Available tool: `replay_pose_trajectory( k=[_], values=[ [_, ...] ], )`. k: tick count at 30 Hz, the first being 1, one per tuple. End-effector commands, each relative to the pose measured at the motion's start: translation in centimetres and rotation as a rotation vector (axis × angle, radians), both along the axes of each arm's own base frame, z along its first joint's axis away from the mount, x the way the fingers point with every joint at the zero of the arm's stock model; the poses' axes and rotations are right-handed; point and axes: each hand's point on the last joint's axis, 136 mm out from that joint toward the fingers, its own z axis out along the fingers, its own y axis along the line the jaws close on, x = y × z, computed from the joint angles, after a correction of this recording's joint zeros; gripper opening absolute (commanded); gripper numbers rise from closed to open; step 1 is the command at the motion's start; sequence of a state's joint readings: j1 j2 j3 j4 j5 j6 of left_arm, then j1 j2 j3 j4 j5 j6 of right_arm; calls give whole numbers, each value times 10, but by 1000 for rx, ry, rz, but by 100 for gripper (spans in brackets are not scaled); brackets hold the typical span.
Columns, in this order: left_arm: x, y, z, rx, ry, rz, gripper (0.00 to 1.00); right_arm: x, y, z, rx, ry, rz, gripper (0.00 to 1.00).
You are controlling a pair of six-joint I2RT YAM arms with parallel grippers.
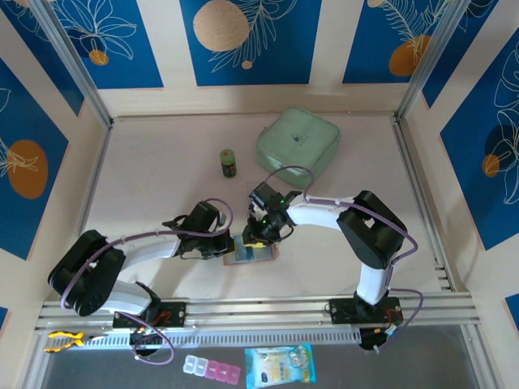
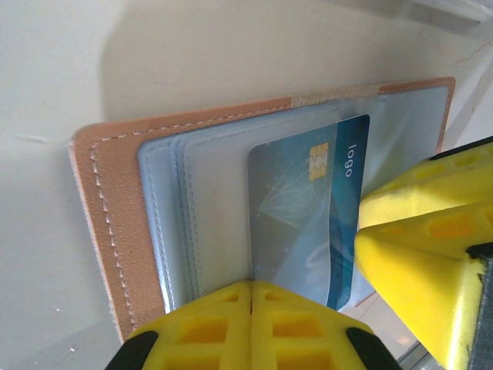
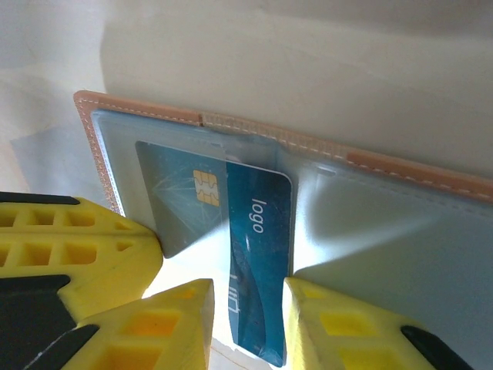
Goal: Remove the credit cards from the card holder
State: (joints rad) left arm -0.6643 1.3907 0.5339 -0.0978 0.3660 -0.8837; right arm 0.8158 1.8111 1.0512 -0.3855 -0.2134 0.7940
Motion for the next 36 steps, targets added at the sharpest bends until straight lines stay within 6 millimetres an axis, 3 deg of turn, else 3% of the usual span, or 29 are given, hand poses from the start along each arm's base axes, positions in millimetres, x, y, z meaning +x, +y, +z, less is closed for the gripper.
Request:
replay_pose_trajectory(
  k=[1, 19, 27, 36],
  values=[
    [-9, 8, -10, 59, 41, -11, 0, -8, -10, -10, -39, 41, -8, 31],
    [-11, 10, -14, 72, 51, -12, 0, -8, -12, -9, -40, 36, -16, 32],
    [-11, 10, -15, 74, 58, -11, 0, -13, 6, 1, 107, 81, -15, 30],
    [-12, 10, -15, 74, 59, -11, 0, -14, 6, 11, 161, 82, -35, 24]
  ],
)
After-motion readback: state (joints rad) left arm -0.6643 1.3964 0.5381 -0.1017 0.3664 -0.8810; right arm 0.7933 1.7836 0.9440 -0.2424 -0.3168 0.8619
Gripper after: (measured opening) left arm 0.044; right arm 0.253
